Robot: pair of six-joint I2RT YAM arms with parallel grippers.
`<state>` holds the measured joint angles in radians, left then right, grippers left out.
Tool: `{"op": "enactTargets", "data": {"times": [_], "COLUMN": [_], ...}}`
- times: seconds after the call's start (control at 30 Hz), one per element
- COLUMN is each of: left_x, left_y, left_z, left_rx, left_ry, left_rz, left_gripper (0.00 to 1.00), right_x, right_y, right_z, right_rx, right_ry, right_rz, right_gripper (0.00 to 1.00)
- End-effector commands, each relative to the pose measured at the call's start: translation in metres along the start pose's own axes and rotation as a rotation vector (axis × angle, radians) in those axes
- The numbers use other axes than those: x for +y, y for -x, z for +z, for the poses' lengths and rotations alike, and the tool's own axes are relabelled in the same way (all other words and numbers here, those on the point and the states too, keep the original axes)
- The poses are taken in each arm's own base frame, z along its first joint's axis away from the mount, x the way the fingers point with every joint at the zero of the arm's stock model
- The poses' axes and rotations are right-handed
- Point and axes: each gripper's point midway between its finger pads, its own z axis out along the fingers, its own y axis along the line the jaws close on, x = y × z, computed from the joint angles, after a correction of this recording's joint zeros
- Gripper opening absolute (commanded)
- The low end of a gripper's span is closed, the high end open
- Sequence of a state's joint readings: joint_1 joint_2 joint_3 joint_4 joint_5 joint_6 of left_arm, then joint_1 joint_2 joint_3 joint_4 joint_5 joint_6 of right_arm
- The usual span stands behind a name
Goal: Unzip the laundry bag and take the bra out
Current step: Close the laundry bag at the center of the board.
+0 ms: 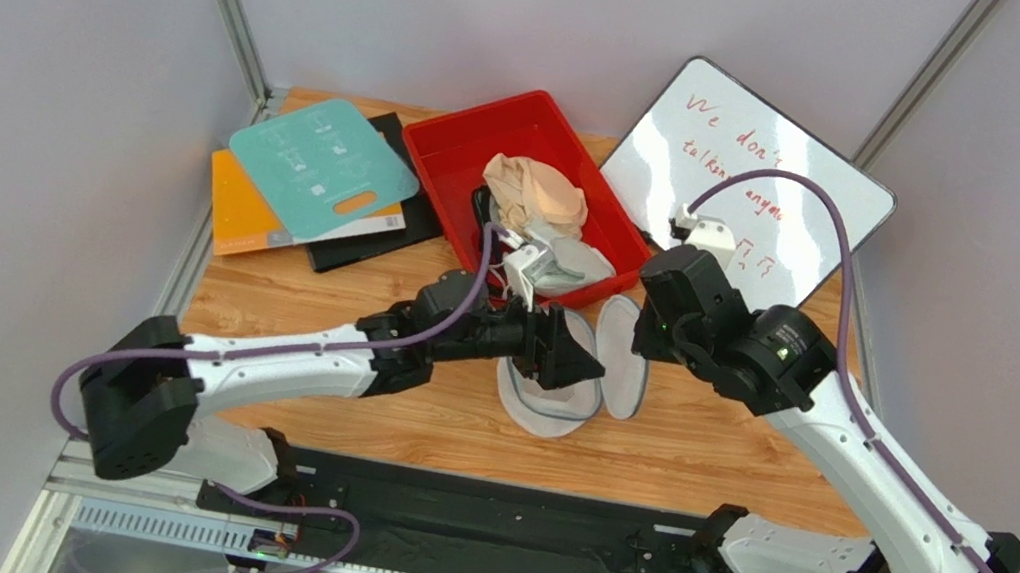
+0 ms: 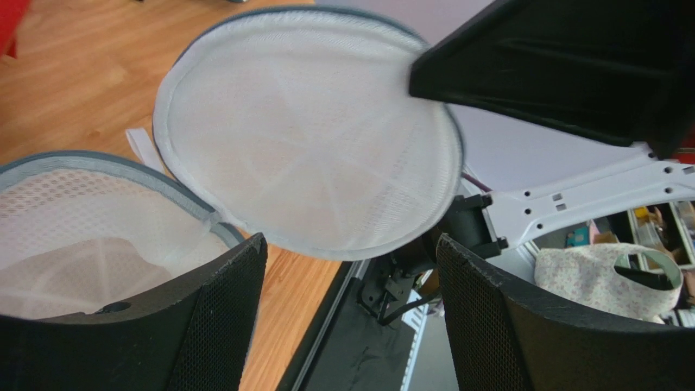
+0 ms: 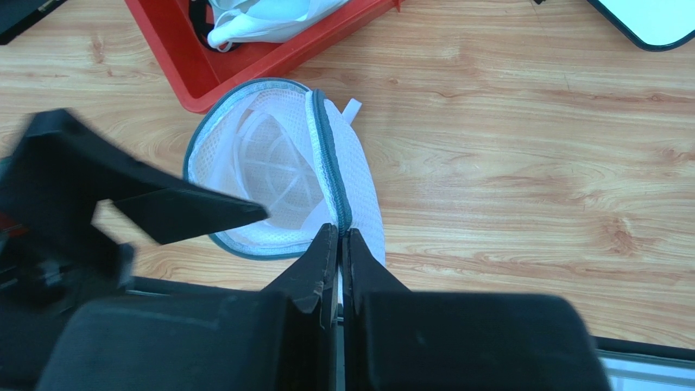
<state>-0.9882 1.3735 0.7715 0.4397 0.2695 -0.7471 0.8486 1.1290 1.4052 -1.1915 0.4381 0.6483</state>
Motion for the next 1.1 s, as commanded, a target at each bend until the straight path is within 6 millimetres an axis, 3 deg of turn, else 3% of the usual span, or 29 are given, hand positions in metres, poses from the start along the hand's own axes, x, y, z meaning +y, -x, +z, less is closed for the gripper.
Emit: {"op": "enactTargets", "data": {"times": [0.0,0.03,0.07,0.13,0.17,0.37,0.57,0.63,0.83,1.07], "left_x": [0.011,0.026,0.046,0.065,0.078,0.111,0.109,0.108,0.120,0.121], "left_y": [0.003,0.006,-0.008,-0.008,-0.019,-0.049,-0.054,-0.063,-0.079,-0.088], "left_z": [-0.035,-0.043,-0.055,-0.072,-0.079,-0.090,-0.078,-0.071,-0.057,-0.052], "left_rx": [0.038,0.013,0.046,0.008,0.026,0.065,0.021,0.062,0.122,0.154], "left_ry": [0.161,0.248,0.336,0.438,0.475,0.540,0.431,0.389,0.391,0.356], "left_rz": [0.068,0.076,0.066,0.060,0.048,-0.015,0.009,0.017,0.019,0.040], "left_gripper": [0.82,0.82,0.84,0.87,0.88,0.88,0.88,0.88,0.79,0.76], "right_x": [0.002,0.002,0.002,0.000,0.000,0.005,0.020,0.025,0.054,0.092], "right_y": [0.009,0.009,0.010,0.010,0.009,0.004,0.001,0.001,-0.008,-0.025], "right_z": [0.007,0.008,0.009,0.014,0.017,0.039,0.056,0.061,0.076,0.090], "right_rx": [-0.040,-0.040,-0.042,-0.045,-0.042,-0.019,-0.015,-0.013,0.016,0.059], "right_ry": [-0.023,-0.025,-0.032,-0.063,-0.071,-0.132,-0.163,-0.171,-0.154,-0.120], "right_rz": [-0.011,-0.012,-0.014,-0.024,-0.030,-0.065,-0.097,-0.109,-0.157,-0.241], "right_gripper": [0.00,0.00,0.00,0.00,0.00,0.00,0.00,0.00,0.00,0.00]}}
